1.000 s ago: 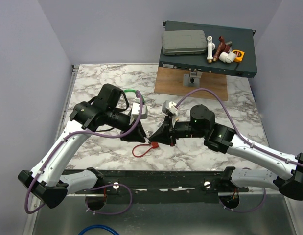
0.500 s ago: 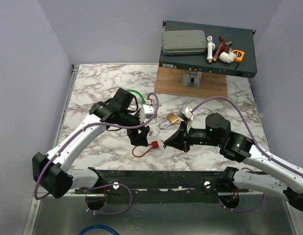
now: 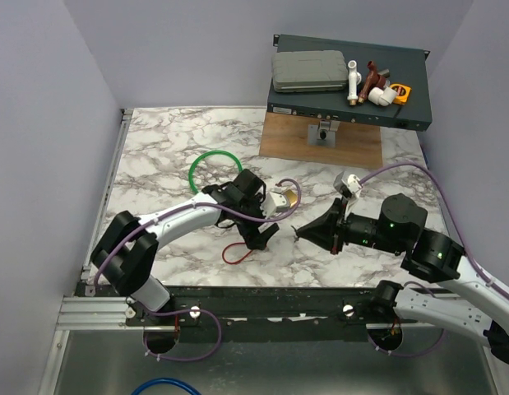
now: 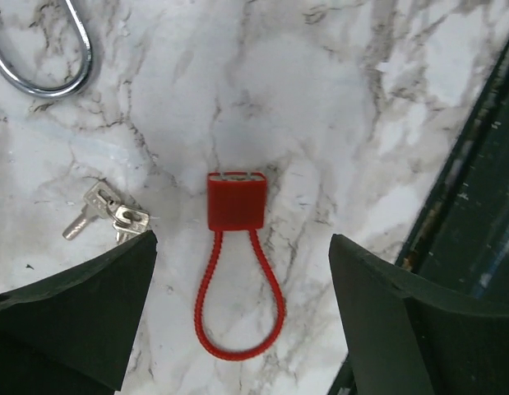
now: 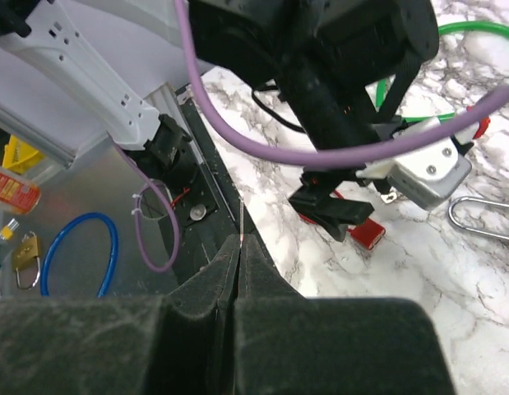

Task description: Unlock with the key

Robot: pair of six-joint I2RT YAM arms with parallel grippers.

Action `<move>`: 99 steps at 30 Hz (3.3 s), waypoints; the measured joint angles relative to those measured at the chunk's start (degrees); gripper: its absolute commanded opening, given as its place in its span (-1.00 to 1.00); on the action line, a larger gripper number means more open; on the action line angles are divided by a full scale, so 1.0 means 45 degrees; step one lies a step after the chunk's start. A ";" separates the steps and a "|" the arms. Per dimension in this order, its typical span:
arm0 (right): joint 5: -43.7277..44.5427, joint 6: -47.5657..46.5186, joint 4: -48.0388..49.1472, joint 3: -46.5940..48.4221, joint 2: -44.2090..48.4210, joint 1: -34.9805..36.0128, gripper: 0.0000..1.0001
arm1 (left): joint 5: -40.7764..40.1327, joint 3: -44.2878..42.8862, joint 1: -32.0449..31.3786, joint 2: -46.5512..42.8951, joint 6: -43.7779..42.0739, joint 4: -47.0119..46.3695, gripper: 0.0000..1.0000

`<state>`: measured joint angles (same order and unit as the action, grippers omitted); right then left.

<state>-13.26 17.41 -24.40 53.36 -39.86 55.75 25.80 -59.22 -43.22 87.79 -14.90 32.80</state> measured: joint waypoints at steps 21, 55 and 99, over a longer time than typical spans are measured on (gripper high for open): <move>0.0772 -0.0238 -0.0777 0.1112 -0.0146 0.0000 -0.99 | -0.3521 -0.0418 -0.1783 0.2526 0.1297 -0.0855 0.21; 0.0607 -0.3191 -0.2176 0.4483 -0.3138 -0.0019 -0.99 | 0.4867 -0.8238 0.1005 -0.3769 -0.7922 1.1395 -1.00; -0.2025 -0.7606 -0.3473 0.5508 -0.4551 0.0121 -0.99 | 0.7480 -0.6615 0.0073 -0.6188 -1.0909 1.2648 -1.00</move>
<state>-22.37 -16.82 -40.03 78.15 -60.34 56.29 59.46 -88.99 -42.89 59.94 -63.99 89.71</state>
